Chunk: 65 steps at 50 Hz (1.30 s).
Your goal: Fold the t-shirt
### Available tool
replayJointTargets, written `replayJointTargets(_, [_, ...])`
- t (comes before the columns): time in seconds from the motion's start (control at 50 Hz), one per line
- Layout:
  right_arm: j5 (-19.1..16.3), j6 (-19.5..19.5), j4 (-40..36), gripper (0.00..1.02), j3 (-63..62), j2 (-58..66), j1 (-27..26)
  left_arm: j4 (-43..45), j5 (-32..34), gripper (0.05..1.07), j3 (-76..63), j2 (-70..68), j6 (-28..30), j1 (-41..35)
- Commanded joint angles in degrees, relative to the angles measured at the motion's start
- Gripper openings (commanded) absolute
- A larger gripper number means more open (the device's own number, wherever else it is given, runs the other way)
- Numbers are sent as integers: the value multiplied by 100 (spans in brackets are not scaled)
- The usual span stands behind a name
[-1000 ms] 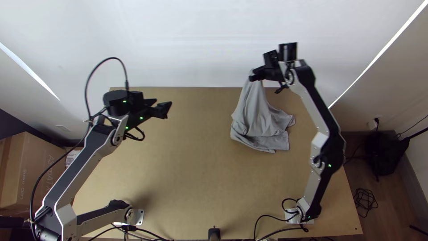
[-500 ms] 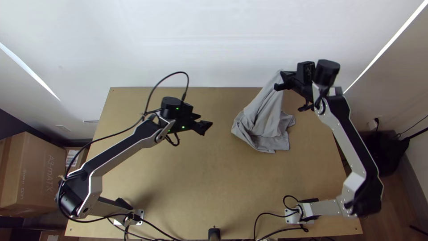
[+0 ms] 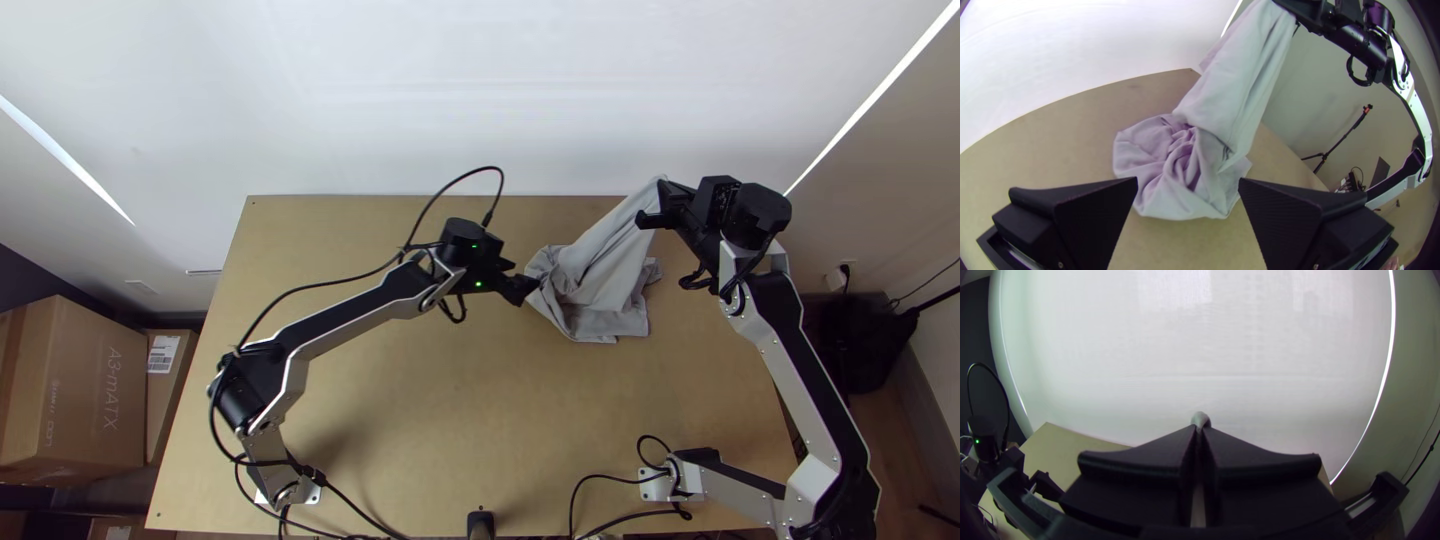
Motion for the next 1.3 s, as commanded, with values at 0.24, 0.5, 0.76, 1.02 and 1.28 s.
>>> replayJointTargets(0.24, [120,339,488,2,129,8,-489,-152,59,103,1159,1103,-122,-441])
replayJointTargets(0.5, [216,585,883,2,156,69,-1210,-161,6,103,1326,1472,-61,-520])
replayJointTargets(0.76, [216,682,1059,2,-46,34,-1737,-205,6,103,1502,1595,-96,-599])
replayJointTargets(1.02, [216,682,1120,2,-82,-1,-1667,-213,6,103,1915,1832,-307,-802])
replayJointTargets(1.28, [225,832,1103,2,-205,-62,-1465,-424,-126,103,3014,2236,-553,-749])
